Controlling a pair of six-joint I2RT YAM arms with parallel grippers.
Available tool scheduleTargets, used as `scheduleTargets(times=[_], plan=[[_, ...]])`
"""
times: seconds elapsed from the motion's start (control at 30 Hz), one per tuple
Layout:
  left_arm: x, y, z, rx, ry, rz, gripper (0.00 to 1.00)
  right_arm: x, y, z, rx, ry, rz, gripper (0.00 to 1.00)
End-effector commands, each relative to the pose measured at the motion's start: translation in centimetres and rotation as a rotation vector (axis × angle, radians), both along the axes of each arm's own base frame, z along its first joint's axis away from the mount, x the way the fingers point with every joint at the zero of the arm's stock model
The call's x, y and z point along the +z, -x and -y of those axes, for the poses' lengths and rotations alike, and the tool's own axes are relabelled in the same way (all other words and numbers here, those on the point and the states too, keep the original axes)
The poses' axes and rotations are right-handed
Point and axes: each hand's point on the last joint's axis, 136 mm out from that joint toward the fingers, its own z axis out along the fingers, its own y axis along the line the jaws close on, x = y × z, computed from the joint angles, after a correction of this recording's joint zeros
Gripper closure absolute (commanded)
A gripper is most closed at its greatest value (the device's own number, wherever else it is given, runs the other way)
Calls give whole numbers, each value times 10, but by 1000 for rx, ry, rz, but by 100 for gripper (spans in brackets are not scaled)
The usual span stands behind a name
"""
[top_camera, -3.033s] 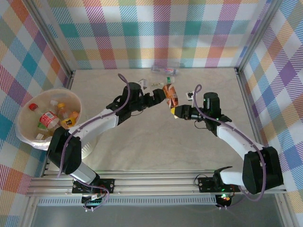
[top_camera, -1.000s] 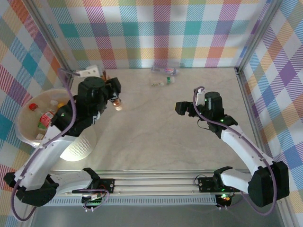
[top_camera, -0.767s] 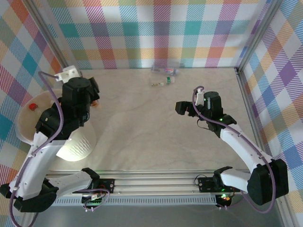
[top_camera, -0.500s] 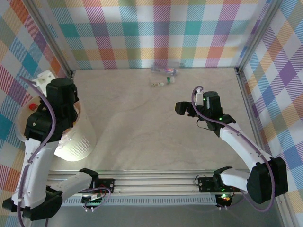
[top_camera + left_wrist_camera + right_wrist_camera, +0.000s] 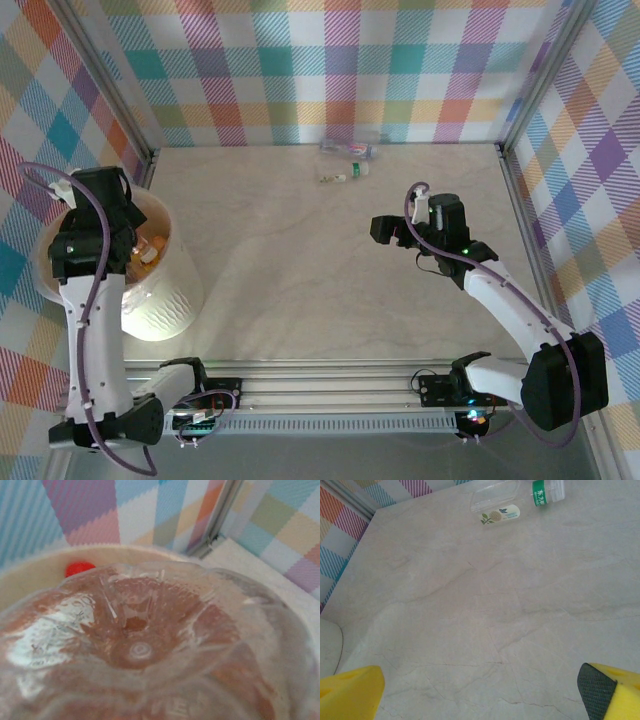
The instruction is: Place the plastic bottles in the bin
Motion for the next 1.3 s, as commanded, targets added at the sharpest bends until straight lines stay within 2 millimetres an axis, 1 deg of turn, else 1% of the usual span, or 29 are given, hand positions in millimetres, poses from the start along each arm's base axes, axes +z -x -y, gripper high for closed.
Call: scheduleTargets(times=[0.0,0.07,0.1,0.23,0.47,0.6,0.87,1.1,1.27], plan=[[-22,-18,17,-76,174,23,35,11,-2,0,-5,7,21,0],[-27,-24,20,-86,207,21,21,11,-2,1,-5,11,24,0],[-28,-26,23,-97,224,23,16,10,-2,1,-5,16,24,0],[-14,-31,30,-127,250,74,10,10,-2,4,-12,28,29,0],[8,-25,38,-160,262,155,4,7,-5,9,-56,28,33,0],[18,-27,52,-227,305,219,0,6,-7,11,-74,27,37,0],[37,-37,76,-342,392,327,0,2,-8,9,-76,1,27,0],[57,-47,105,-466,467,431,0,1,-12,8,-68,1,43,0],[67,-56,134,-565,491,459,0,1,-15,6,-57,-1,54,0]])
